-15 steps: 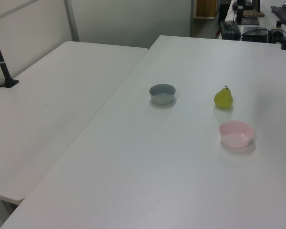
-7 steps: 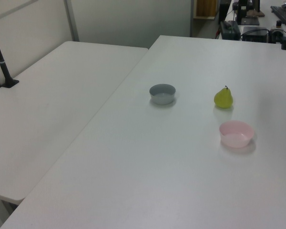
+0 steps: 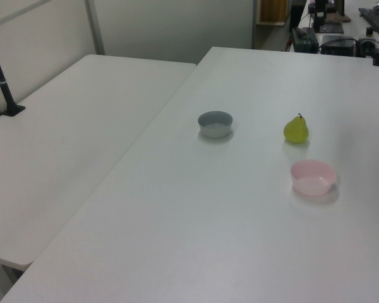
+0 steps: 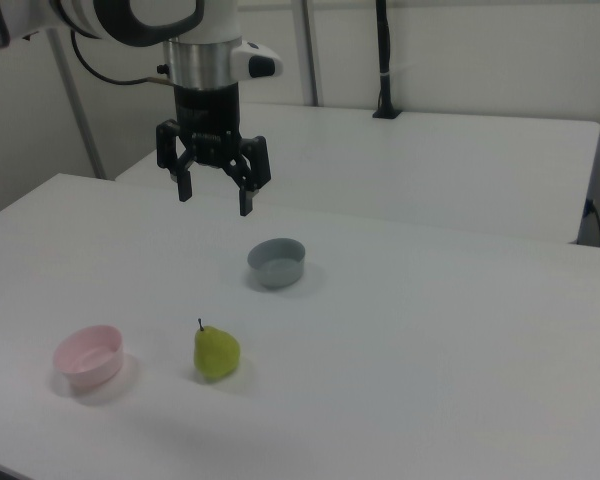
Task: Place the pear in the bowl
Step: 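Move the open gripper over the yellow-green pear and lower it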
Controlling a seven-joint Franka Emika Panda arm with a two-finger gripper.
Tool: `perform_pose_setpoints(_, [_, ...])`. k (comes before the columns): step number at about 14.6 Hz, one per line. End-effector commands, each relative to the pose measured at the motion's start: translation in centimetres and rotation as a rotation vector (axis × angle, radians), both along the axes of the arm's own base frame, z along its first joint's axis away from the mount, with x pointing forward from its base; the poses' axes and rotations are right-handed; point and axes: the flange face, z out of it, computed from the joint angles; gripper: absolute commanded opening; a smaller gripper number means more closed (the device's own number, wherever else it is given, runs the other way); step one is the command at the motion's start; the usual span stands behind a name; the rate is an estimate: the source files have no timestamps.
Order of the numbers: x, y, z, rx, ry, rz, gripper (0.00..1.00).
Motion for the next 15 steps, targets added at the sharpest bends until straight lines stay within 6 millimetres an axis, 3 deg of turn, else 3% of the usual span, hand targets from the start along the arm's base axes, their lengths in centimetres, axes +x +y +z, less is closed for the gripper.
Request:
perform_pose_setpoints(1, [0.1, 2.0, -1.4, 0.007, -0.050, 0.054, 1.00])
perform_pose_setpoints(3, [-0.4, 3.6, -2.9, 0.012, -0.088, 0.079, 1.00])
perform_pose_setpoints(4, [-0.3, 5.6, -4.5, 0.011, -0.077, 0.109, 1.00])
perform_pose_setpoints(6, [-0.4, 7.7, -7.3, -0.008, -0.044, 0.148, 1.00])
perform_pose_setpoints(9, [-0.6, 11.1, -13.7, -0.018, 0.014, 0.208, 1.00])
perform_pose_setpoints(12, [0.4, 11.2, -17.2, -0.030, 0.035, 0.217, 1.00])
perform_pose_setpoints(15, [2.7, 10.7, -22.2, -0.082, 0.060, 0.247, 1.00])
